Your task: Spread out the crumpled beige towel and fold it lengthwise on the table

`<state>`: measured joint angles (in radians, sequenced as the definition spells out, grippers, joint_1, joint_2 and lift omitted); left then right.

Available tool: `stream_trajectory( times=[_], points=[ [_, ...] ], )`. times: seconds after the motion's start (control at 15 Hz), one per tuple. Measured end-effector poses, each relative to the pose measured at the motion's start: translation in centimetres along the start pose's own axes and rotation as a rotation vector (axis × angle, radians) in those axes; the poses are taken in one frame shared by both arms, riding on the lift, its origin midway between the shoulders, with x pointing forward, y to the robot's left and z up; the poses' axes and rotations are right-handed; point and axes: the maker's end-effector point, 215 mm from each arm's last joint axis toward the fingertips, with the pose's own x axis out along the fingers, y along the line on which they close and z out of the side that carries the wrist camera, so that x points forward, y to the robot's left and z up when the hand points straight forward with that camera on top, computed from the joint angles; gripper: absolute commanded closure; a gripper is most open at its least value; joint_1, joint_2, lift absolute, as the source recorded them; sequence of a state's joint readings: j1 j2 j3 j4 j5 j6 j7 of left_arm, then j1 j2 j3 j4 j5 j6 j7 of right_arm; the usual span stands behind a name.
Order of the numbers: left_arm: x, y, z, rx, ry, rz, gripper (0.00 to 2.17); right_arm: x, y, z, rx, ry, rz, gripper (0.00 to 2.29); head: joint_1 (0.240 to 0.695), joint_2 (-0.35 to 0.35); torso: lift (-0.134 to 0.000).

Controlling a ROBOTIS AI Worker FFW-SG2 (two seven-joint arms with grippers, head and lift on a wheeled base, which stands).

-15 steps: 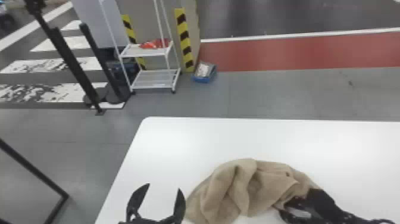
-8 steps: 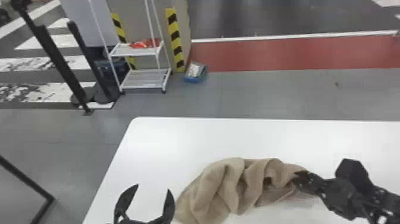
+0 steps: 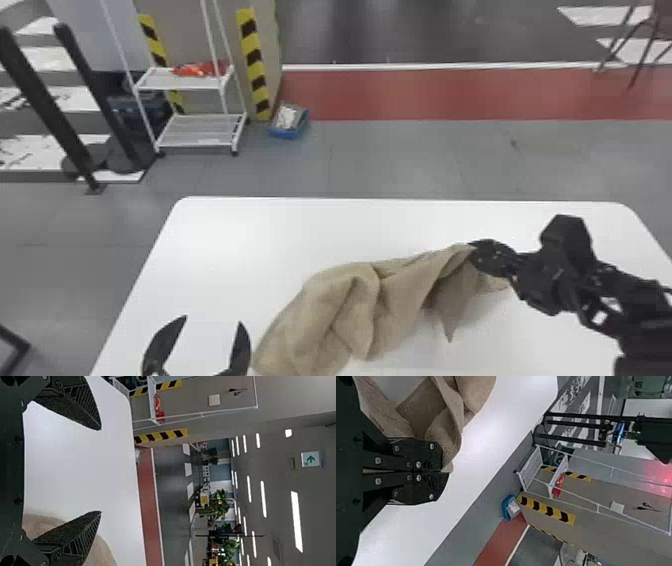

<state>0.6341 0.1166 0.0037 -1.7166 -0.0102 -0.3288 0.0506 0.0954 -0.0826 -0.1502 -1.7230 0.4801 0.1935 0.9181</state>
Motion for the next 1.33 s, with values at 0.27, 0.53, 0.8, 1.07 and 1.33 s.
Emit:
stream_trajectory(
  times=[0.27, 0.53, 0.8, 1.07, 1.33],
  points=[
    [0.1, 0.0, 0.0, 0.0, 0.001, 0.0, 0.14, 2.5, 3.5, -4.3, -0.1, 0.149, 0.045, 0.01, 0.695, 0.085, 0.0],
    [0.1, 0.2, -0.4, 0.001, 0.007, 0.004, 0.14, 1.5, 4.5, -5.4, -0.102, 0.154, 0.047, 0.05, 0.695, 0.09, 0.0],
    [0.4, 0.3, -0.4, 0.0, 0.007, 0.005, 0.14, -1.4, 6.7, -5.5, -0.083, 0.09, 0.039, 0.1, 0.695, 0.093, 0.0],
    [0.7, 0.0, -0.6, -0.002, 0.008, 0.0, 0.14, -3.1, 8.6, -8.8, 0.004, 0.102, 0.025, 0.22, 0.695, 0.075, 0.0],
    [0.7, -0.1, -0.6, -0.003, 0.01, -0.002, 0.14, -2.5, 10.2, -12.1, 0.07, 0.138, 0.02, 0.26, 0.695, 0.07, 0.0]
  ],
)
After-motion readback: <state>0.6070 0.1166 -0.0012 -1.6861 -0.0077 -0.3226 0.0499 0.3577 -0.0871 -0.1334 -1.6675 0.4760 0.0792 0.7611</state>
